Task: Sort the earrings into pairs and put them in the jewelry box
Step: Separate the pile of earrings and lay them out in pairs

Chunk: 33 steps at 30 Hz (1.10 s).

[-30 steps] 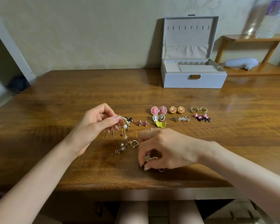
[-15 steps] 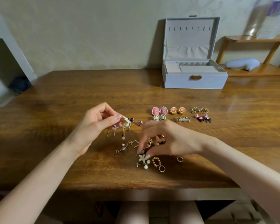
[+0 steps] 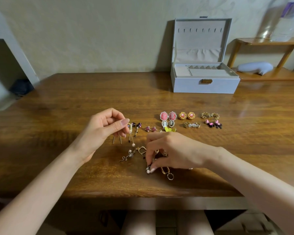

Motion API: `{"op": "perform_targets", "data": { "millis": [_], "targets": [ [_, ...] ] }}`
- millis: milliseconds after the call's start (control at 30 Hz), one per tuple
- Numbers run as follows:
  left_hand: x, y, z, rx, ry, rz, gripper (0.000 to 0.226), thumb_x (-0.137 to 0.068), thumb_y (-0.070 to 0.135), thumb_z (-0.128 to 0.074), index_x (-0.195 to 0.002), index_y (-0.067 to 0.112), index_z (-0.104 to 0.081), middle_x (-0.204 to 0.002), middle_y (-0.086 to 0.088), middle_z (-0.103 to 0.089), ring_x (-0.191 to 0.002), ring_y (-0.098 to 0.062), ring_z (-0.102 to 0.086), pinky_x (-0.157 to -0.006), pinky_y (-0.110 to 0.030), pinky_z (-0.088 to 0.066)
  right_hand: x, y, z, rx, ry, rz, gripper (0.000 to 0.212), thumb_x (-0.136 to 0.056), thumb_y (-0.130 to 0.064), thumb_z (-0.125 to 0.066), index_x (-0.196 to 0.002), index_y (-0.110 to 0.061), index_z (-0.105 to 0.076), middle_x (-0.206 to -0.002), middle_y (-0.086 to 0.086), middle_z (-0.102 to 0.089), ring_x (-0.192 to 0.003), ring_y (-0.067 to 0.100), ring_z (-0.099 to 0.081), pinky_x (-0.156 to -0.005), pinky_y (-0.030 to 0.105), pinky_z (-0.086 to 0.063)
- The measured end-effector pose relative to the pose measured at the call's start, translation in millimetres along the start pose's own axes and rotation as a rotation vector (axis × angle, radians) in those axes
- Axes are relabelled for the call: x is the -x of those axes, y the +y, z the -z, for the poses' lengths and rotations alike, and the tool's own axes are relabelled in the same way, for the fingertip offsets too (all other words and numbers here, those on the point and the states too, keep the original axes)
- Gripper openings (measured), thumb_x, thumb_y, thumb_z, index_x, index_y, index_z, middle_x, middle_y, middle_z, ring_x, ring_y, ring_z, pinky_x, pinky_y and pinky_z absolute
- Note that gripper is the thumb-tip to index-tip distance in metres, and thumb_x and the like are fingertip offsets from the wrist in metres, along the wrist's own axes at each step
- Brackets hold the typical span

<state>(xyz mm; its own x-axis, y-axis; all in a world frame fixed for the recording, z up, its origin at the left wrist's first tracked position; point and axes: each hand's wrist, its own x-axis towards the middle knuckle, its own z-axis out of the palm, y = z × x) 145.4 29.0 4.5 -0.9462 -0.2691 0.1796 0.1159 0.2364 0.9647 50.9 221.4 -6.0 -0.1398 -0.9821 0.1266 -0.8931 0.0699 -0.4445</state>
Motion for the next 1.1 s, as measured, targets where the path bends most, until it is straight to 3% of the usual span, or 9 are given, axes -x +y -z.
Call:
{"op": "perform_targets", "data": {
  "millis": [267,367,567,833,1033,1100],
  "targets": [
    [1.4,3.3,-0.9,-0.012,-0.031,-0.038,0.016,-0.075,0.015,-0.063,-0.088,0.006,-0.061,-0.073,-0.004,-0.07,-0.069,-0.012,-0.064,-0.062,-0.017,-0.051,5.8,6.2,9.3,0.013,-0.011,-0.027,0.025,-0.078,-0.024,-0.073,-0.103,-0.023,-0.068,-0.097,-0.006,-0.058,-0.088,0.002,-0.05,-0.075,0.03,-0.047],
    [1.1,3.7,-0.8,-0.026,-0.042,-0.052,0.017,-0.076,0.014,-0.062,-0.091,0.007,-0.064,-0.077,-0.006,-0.071,-0.072,-0.015,-0.066,-0.066,-0.02,-0.053,5.3,7.4,8.7,0.04,-0.033,-0.029,0.02,-0.08,-0.022,-0.072,-0.099,-0.022,-0.069,-0.095,-0.007,-0.06,-0.086,0.005,-0.053,-0.073,0.034,-0.049],
    [2.9,5.0,-0.8,-0.048,-0.071,-0.073,0.017,-0.08,0.014,-0.06,-0.095,0.012,-0.068,-0.081,-0.005,-0.071,-0.077,-0.014,-0.064,-0.068,-0.017,-0.051,4.7,7.4,10.9,0.052,0.001,-0.027,0.015,-0.079,-0.024,-0.072,-0.092,-0.021,-0.065,-0.089,-0.013,-0.054,-0.078,0.0,-0.048,-0.07,0.027,-0.049],
    [4.6,6.4,-1.4,-0.083,-0.108,-0.08,0.014,-0.078,0.014,-0.059,-0.086,0.016,-0.071,-0.08,-0.003,-0.07,-0.078,-0.013,-0.065,-0.071,-0.02,-0.053,2.4,12.8,17.4,-0.194,0.074,-0.046,0.01,-0.079,-0.019,-0.074,-0.086,-0.015,-0.067,-0.093,0.0,-0.06,-0.078,0.009,-0.055,-0.068,0.024,-0.048],
    [3.2,8.5,-2.8,-0.104,-0.097,-0.115,0.013,-0.077,0.013,-0.06,-0.082,0.016,-0.071,-0.08,-0.003,-0.07,-0.078,-0.012,-0.066,-0.069,-0.019,-0.053,-5.0,13.3,27.9,-0.5,0.157,-0.099,0.012,-0.083,-0.014,-0.068,-0.091,-0.007,-0.062,-0.098,0.013,-0.068,-0.085,0.031,-0.063,-0.073,0.045,-0.051],
    [3.1,8.8,-3.2,-0.133,-0.092,-0.135,0.013,-0.078,0.012,-0.059,-0.083,0.015,-0.07,-0.08,-0.001,-0.07,-0.079,-0.011,-0.066,-0.068,-0.019,-0.052,-9.3,11.7,29.0,-0.568,0.18,-0.111,0.014,-0.084,-0.01,-0.065,-0.094,-0.003,-0.059,-0.091,0.015,-0.068,-0.082,0.031,-0.065,-0.073,0.037,-0.054]
  ]
}}
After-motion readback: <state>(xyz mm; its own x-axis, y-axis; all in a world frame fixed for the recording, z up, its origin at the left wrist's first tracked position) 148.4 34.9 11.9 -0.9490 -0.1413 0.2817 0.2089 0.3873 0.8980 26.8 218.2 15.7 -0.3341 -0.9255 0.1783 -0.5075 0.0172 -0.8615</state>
